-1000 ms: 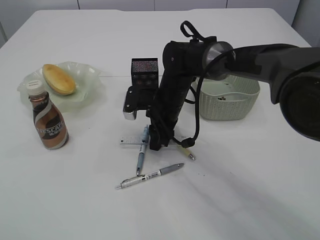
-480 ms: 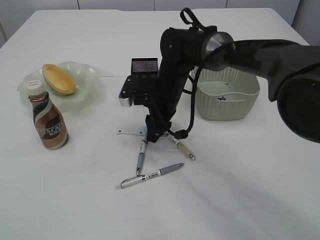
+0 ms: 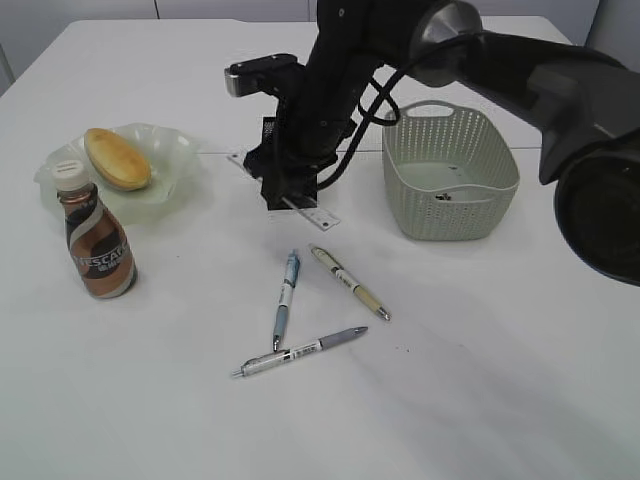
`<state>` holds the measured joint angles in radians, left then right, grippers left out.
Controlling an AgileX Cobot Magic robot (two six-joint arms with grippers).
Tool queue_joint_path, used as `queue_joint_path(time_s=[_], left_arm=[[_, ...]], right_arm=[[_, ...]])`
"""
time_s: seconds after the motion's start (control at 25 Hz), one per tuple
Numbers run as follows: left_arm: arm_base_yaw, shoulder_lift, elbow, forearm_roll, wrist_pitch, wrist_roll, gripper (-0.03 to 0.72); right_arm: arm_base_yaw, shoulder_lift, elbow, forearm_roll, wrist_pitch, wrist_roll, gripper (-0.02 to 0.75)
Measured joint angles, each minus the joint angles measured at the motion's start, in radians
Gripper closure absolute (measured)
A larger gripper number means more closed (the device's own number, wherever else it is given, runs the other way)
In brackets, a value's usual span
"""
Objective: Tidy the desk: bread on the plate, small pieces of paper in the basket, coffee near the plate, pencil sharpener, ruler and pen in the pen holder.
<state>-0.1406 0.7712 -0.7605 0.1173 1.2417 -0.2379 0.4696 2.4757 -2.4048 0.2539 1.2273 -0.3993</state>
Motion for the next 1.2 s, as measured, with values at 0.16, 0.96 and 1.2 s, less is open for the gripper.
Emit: queue_joint_path(time_s=[0.16,0.96,1.2], left_arm=[[0.000,0.000,0.000,0.000,0.000,0.000,0.281],[0.000,0.000,0.000,-0.035,0.000,0.000,0.281],[0.000,0.000,0.000,-0.044,0.000,0.000,0.281]], right_arm=[[0.000,0.000,-0.028,-0.008,0.006,0.116,0.476],[0.000,-0.184,-0.037,-0.215,0.001,0.449,0.476],[0.000,-0.241,-0.038,-0.243,-0.110,0.432,0.476]])
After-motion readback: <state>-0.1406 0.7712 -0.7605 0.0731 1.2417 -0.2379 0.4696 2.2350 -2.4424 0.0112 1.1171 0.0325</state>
